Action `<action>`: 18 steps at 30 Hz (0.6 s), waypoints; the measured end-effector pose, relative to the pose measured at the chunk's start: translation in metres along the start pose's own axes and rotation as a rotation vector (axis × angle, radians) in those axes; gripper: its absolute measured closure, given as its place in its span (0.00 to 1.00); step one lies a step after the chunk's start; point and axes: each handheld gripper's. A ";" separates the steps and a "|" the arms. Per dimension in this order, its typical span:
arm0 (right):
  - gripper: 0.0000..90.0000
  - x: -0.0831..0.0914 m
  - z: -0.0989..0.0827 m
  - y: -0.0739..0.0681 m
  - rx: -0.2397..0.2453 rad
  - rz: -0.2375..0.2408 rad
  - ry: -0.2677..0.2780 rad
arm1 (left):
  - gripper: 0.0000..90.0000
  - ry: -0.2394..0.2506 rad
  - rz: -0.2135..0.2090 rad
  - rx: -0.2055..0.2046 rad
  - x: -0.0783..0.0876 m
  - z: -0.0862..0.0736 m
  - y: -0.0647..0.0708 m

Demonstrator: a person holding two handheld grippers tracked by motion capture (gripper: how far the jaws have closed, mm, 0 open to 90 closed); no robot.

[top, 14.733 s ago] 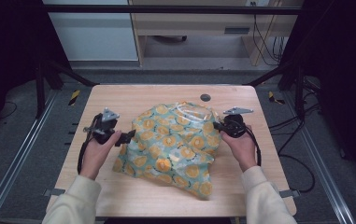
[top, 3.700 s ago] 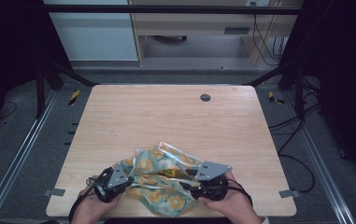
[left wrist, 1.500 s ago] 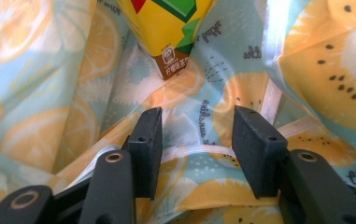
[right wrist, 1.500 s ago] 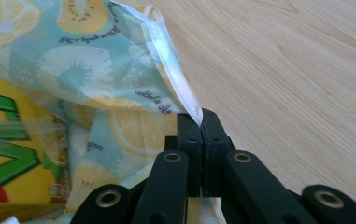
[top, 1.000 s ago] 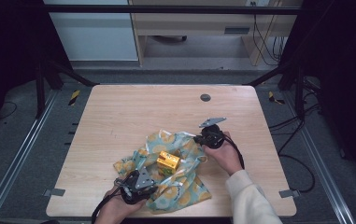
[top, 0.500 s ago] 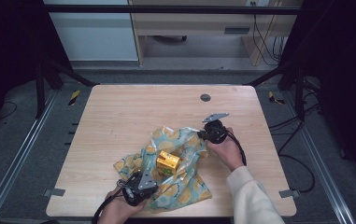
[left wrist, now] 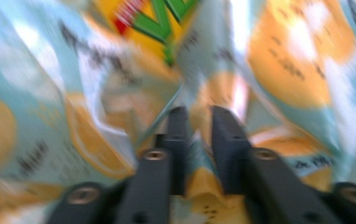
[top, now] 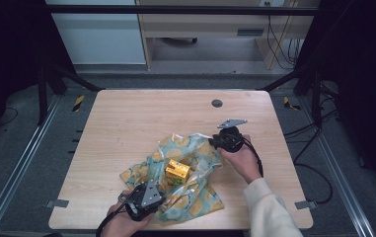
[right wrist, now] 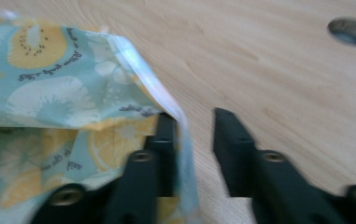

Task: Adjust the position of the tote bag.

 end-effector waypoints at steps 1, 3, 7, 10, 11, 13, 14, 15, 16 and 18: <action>0.63 0.006 0.002 -0.002 0.007 -0.008 0.021 | 0.76 0.018 0.013 0.009 0.002 0.001 -0.001; 0.47 0.024 0.005 -0.010 0.018 -0.011 0.068 | 0.68 0.058 0.049 0.024 0.009 0.003 -0.005; 0.37 0.042 0.006 -0.019 0.036 -0.036 0.102 | 0.56 0.094 0.095 0.017 0.021 0.008 -0.007; 0.32 0.058 0.003 -0.027 0.041 -0.022 0.111 | 0.53 0.147 0.139 0.038 0.032 0.018 -0.017; 0.31 0.067 -0.003 -0.035 0.023 -0.006 0.122 | 0.49 0.153 0.159 0.044 0.035 0.021 -0.022; 0.28 0.075 -0.010 -0.044 0.027 0.013 0.115 | 0.46 0.155 0.208 0.064 0.042 0.029 -0.040; 0.28 0.075 -0.010 -0.044 0.027 0.013 0.115 | 0.44 0.155 0.208 0.064 0.042 0.029 -0.040; 0.25 0.082 -0.019 -0.053 0.029 0.040 0.116 | 0.41 0.149 0.226 0.063 0.042 0.030 -0.046; 0.25 0.082 -0.019 -0.053 0.029 0.040 0.116 | 0.41 0.138 0.229 0.070 0.042 0.032 -0.052; 0.24 0.087 -0.028 -0.061 0.041 0.060 0.122 | 0.38 0.130 0.236 0.099 0.040 0.032 -0.063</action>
Point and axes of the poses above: each handheld gripper's, and its own axes: x roughly backward along the jaws, z roughly out of its top, y roughly to its right
